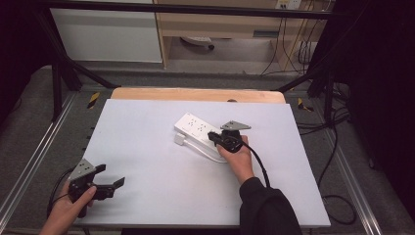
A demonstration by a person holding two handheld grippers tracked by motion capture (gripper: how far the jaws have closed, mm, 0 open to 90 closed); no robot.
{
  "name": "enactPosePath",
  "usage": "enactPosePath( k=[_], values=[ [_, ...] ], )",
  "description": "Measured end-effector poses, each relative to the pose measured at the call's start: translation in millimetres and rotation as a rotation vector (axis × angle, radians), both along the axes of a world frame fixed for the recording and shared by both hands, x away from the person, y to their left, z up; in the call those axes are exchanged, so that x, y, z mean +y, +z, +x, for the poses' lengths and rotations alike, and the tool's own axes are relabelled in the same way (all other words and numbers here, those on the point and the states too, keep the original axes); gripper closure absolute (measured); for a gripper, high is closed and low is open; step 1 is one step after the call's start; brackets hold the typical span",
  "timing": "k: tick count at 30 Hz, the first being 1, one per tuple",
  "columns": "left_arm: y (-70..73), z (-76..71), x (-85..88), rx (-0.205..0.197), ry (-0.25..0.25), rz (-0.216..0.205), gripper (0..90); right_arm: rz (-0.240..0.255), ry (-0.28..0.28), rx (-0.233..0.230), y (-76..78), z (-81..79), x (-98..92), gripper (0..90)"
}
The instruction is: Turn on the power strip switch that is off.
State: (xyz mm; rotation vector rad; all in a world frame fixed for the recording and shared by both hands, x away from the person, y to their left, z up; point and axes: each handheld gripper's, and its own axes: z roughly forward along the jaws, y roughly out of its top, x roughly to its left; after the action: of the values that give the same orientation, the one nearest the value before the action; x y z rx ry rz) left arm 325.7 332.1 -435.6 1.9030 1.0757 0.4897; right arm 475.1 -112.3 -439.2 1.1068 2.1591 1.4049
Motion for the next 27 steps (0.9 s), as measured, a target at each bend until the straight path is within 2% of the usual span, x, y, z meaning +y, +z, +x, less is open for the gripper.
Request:
enactPosePath(
  k=[9,27],
  values=[
    [0.0,-0.2,-0.3,0.0,-0.001,0.001,7.7,0.015,-0.007,-0.004,8.0,-2.1,-5.0,81.8],
    [-0.3,-0.3,-0.7,0.002,-0.004,0.003,7.7,0.006,-0.02,-0.032,28.7,-8.3,-17.2,72.3]
  ],
)
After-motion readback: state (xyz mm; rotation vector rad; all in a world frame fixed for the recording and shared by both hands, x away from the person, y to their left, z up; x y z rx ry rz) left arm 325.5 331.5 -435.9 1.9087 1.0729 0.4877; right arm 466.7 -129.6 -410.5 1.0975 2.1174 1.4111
